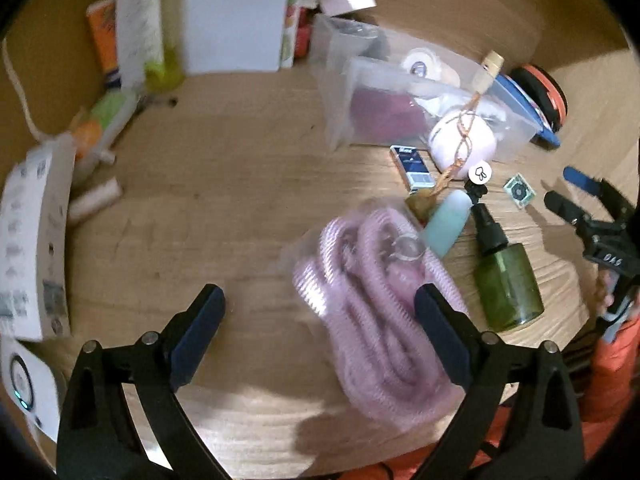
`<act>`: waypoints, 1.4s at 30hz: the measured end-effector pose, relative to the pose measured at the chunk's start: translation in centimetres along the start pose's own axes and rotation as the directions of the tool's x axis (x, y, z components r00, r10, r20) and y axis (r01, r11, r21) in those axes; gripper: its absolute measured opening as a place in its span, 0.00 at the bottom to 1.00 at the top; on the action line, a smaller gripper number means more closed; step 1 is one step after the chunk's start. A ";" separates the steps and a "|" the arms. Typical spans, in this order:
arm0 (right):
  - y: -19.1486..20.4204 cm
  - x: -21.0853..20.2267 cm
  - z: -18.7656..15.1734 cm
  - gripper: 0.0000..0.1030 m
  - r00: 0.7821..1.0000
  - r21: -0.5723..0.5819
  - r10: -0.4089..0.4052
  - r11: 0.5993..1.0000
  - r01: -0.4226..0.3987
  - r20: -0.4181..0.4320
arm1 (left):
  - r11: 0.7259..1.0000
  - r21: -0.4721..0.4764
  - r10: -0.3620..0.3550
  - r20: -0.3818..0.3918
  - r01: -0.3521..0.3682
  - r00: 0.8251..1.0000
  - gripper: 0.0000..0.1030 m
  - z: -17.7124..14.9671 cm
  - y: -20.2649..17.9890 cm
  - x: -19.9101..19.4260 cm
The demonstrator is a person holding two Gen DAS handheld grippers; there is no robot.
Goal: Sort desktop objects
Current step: 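Grasp the bagged pink rope with the left tool while the right tool grasps the small green-labelled bottle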
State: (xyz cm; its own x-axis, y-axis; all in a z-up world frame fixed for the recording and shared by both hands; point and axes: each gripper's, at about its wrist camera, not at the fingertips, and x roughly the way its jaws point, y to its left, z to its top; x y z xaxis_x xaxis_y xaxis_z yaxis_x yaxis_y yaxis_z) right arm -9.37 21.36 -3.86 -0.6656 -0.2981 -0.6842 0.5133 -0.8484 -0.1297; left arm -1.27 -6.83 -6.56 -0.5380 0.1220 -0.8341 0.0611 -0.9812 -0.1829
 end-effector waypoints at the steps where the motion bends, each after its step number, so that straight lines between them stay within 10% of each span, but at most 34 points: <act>1: 0.0 0.1 -0.1 0.90 1.000 -0.003 -0.006 1.000 0.006 0.000 | 1.000 -0.016 -0.008 -0.001 0.008 1.000 0.94 -0.2 0.2 0.0; 15: -0.5 1.7 -0.5 0.87 0.999 -0.028 0.000 1.000 -0.001 -0.034 | 0.998 0.057 -0.036 -0.036 0.038 0.999 0.96 0.0 -4.2 0.9; 27: -0.1 2.3 0.1 0.35 0.998 -0.081 0.050 0.995 -0.052 -0.024 | 0.980 0.163 0.104 0.048 -0.111 0.993 0.96 -0.7 -5.6 1.8; 42: 1.5 4.9 0.2 0.14 0.984 -0.118 0.133 0.982 -0.147 -0.121 | 0.982 0.133 0.118 0.106 -0.132 0.987 0.85 -0.3 -4.4 1.9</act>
State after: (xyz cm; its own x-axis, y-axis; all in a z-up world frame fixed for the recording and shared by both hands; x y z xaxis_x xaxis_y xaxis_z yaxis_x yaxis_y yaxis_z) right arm -11.95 18.59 -7.26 -0.5210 -0.3527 -0.7772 0.6656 -0.7380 -0.1113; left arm -2.31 -2.20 -7.48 -0.6129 -0.0116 -0.7901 0.0193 -0.9998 -0.0003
